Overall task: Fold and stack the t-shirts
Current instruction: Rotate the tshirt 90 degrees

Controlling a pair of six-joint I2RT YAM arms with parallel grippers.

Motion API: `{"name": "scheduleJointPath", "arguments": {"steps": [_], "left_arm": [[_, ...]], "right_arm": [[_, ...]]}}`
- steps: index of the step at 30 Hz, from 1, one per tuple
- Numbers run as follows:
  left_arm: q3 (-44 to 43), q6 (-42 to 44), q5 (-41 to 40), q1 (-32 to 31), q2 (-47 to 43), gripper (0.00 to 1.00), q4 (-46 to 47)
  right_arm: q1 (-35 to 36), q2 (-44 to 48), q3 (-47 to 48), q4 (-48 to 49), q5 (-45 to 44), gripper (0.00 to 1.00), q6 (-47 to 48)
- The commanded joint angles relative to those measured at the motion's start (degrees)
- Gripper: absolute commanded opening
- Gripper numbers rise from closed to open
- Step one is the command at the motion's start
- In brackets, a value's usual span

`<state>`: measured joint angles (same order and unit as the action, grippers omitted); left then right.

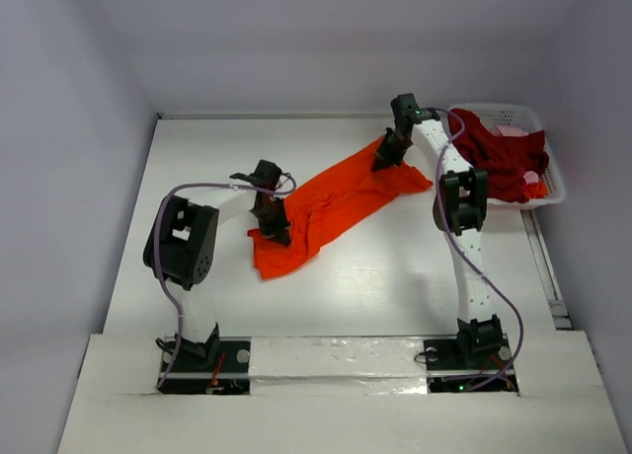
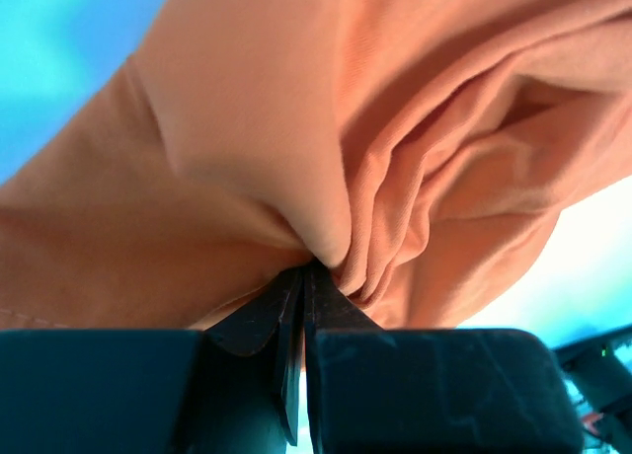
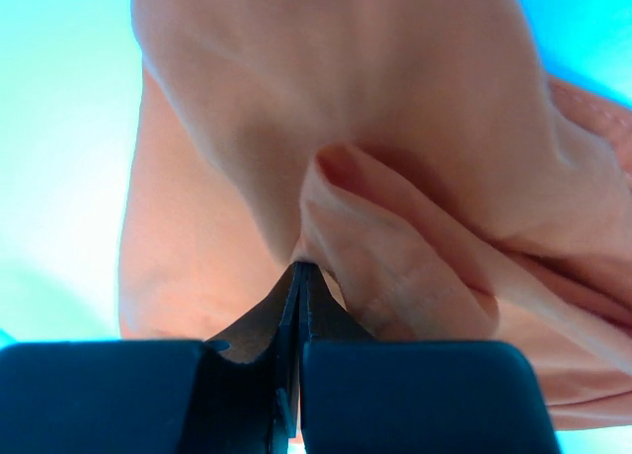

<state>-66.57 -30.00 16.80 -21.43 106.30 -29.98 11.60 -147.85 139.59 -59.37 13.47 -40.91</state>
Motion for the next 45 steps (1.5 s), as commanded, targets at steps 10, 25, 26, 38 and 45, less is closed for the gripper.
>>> {"name": "scheduleJointPath", "arguments": {"steps": [10,25,26,38,45], "left_arm": [[11.8,-3.9,-0.1,-7.5,-1.8,0.00,-2.5],[14.4,-5.6,0.2,-11.2,-5.1,0.00,-1.8],[13.9,-5.6,0.1,-11.2,-4.9,0.00,-1.9],[12.5,-4.9,0.4,-11.7,-5.1,0.00,-3.0],[11.2,-4.6,-0.3,-12.2,-6.5,0.00,-4.9]], "right_arm": [[-0.4,-4.3,8.2,-0.3,1.6,0.00,1.3],[-0.4,17.2,-6.2,4.1,-11.6,0.00,7.4],[-0.4,19.0,-8.9,4.4,-13.2,0.00,7.8],[-0.4,24.9,-15.2,3.9,-16.5,0.00,10.5],[-0.4,19.4,-17.5,2.6,-22.7,0.00,10.5]]}}
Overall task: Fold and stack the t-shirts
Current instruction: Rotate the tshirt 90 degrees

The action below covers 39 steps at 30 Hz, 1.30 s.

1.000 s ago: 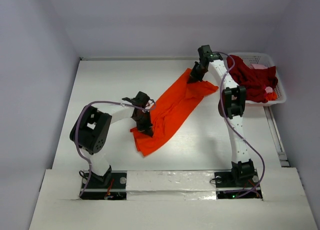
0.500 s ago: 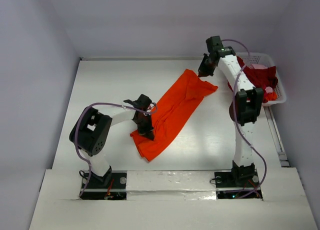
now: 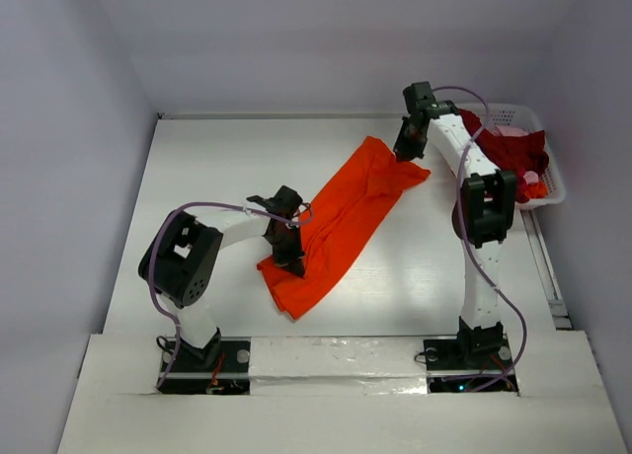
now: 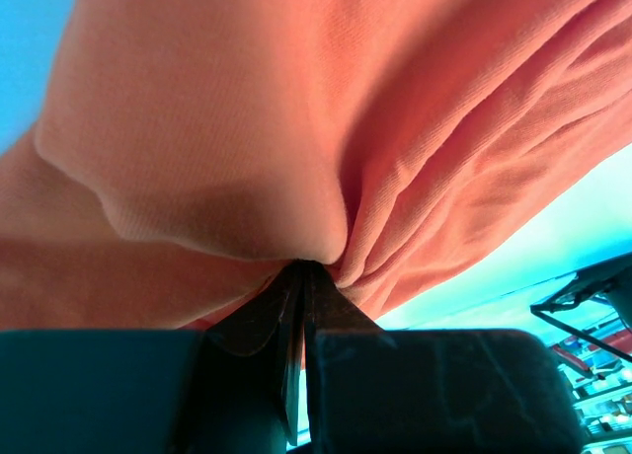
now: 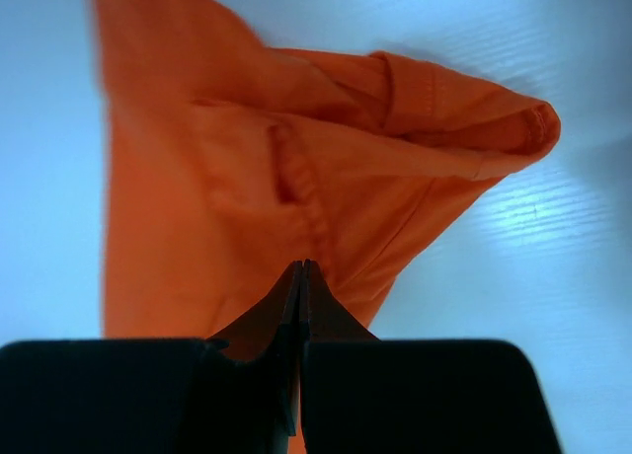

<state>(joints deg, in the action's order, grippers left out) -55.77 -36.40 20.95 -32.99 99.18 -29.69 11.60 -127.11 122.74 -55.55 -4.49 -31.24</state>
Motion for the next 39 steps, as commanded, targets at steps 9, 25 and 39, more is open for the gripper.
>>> {"name": "scheduleJointPath", "arguments": {"steps": [9,25,39], "left_arm": [[0.3,1.4,-4.3,-1.2,-0.4,0.00,-6.2],[0.1,0.4,-3.6,-3.5,-1.9,0.00,-6.9],[-0.8,-0.5,-2.5,-5.1,-2.7,0.00,-7.8]], "right_arm": [[-0.4,-7.3,3.5,-3.3,-6.3,0.00,1.6],[1.8,-12.7,12.6,-11.8,-6.4,0.00,2.6],[4.8,-16.5,15.1,-15.5,-0.5,0.00,-0.3]]}}
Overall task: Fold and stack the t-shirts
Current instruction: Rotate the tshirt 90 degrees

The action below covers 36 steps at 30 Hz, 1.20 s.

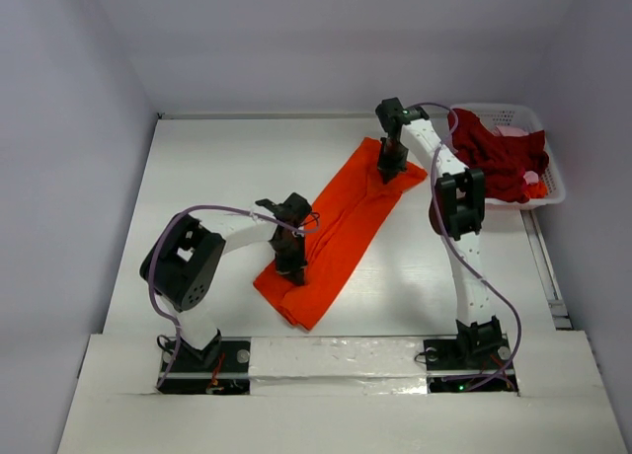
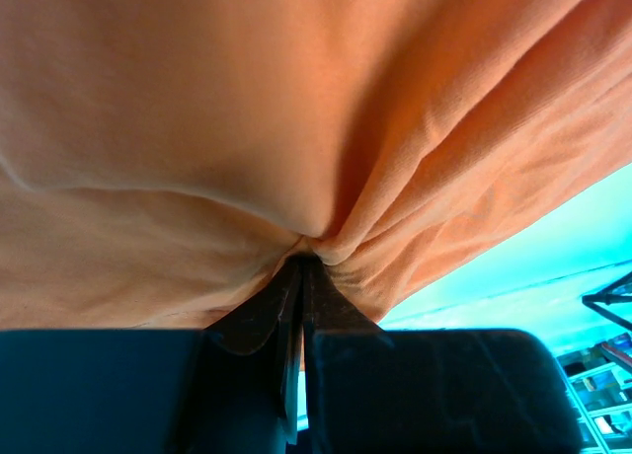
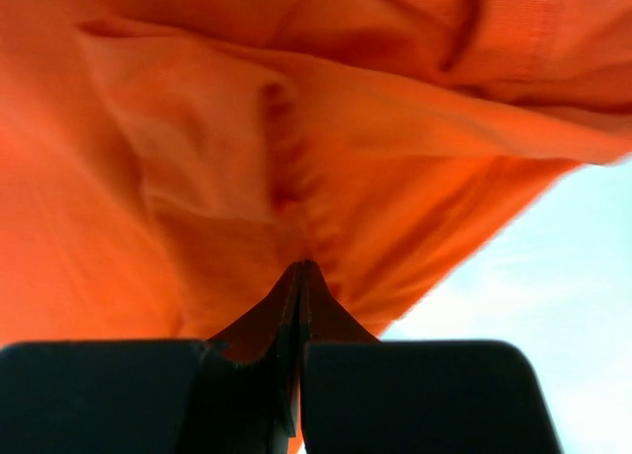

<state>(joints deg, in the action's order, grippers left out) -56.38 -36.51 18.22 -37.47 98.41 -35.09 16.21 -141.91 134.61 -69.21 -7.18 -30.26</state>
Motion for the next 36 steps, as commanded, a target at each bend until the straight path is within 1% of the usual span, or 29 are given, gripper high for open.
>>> {"name": "scheduleJointPath", "arguments": {"steps": [1,5,8,15,23,26,31,36], "left_arm": [[0.0,-0.4,0.3,-0.6,-2.2,0.00,-2.5],[-0.1,-0.8,0.2,-1.1,-3.8,0.00,-3.6],[-0.7,-0.9,0.2,-1.1,-4.8,0.00,-4.6],[-0.4,-1.0,0.8,-1.1,-6.7,0.00,-5.8],[3.8,-1.5,1.8,-2.2,-7.1,0.00,-4.0],[3.9,-1.5,1.7,-2.7,-7.1,0.00,-4.1],[0.9,-1.6,-2.8,-2.7,-8.4,0.00,-6.0],[3.4,-0.6,-4.6,-2.7,-5.2,0.00,-4.5]], "right_arm": [[0.2,-1.7,3.1,-1.5,2.6,0.00,-1.5],[0.2,-0.8,1.1,0.3,5.2,0.00,-2.3],[0.8,-0.5,-0.7,1.5,9.2,0.00,-2.8],[1.9,-2.4,-0.2,-1.3,13.2,0.00,-2.2],[1.9,-4.6,5.8,-3.6,12.5,0.00,-1.6],[1.9,-5.6,7.9,-4.6,12.4,0.00,-1.6],[1.9,-5.1,7.2,-4.2,12.5,0.00,-1.6],[1.9,-4.5,7.1,-4.1,12.9,0.00,-1.7]]}}
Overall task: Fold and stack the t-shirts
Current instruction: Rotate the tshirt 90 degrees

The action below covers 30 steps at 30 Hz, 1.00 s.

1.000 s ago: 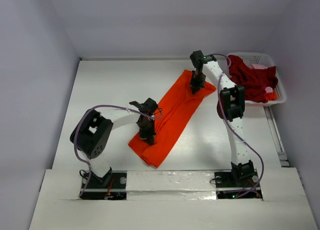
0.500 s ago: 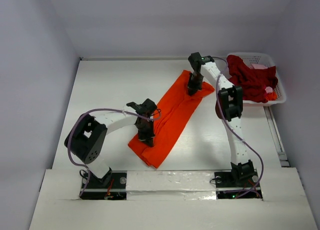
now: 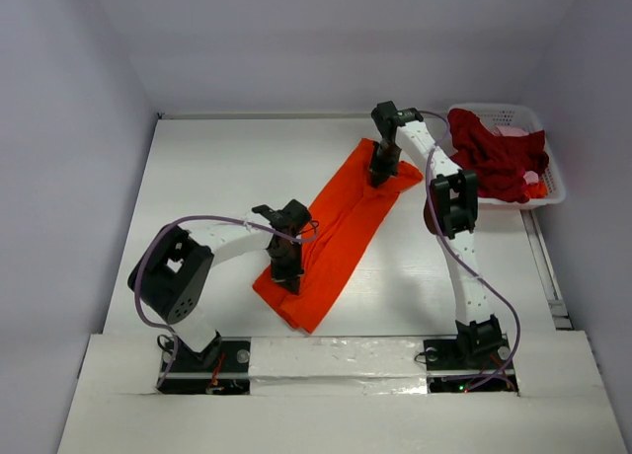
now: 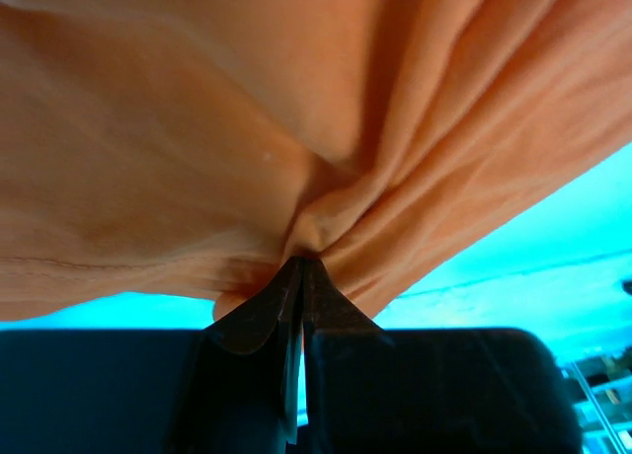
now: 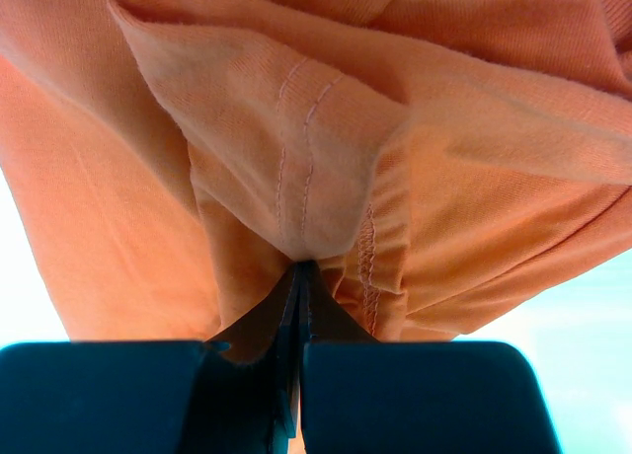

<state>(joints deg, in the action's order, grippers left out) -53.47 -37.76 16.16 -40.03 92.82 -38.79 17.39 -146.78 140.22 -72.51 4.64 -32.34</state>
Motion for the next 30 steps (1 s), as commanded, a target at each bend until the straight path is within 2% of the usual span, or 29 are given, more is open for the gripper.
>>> {"name": "scheduleJointPath", "arguments": {"steps": [1,14,19,24,30], "left_arm": [[0.4,0.6,-4.0,-0.1,0.4,0.00,-0.8],[-2.3,0.8,-8.7,-0.1,1.5,0.00,-1.9],[-6.0,0.4,-12.1,-0.1,0.3,0.00,-2.6],[-2.3,1.4,-12.1,-0.7,3.9,0.01,1.9],[2.5,0.9,-6.1,-1.9,9.2,0.00,8.0]], "right_arm": [[0.7,0.4,1.5,-0.8,1.1,0.00,0.3],[0.7,1.1,1.3,-1.3,-0.2,0.00,0.3],[1.2,2.4,-0.7,-0.3,-0.9,0.00,0.3],[1.2,2.5,-0.4,-0.2,-0.1,0.00,-0.2],[1.2,0.6,1.5,-1.6,0.2,0.00,0.3]]}}
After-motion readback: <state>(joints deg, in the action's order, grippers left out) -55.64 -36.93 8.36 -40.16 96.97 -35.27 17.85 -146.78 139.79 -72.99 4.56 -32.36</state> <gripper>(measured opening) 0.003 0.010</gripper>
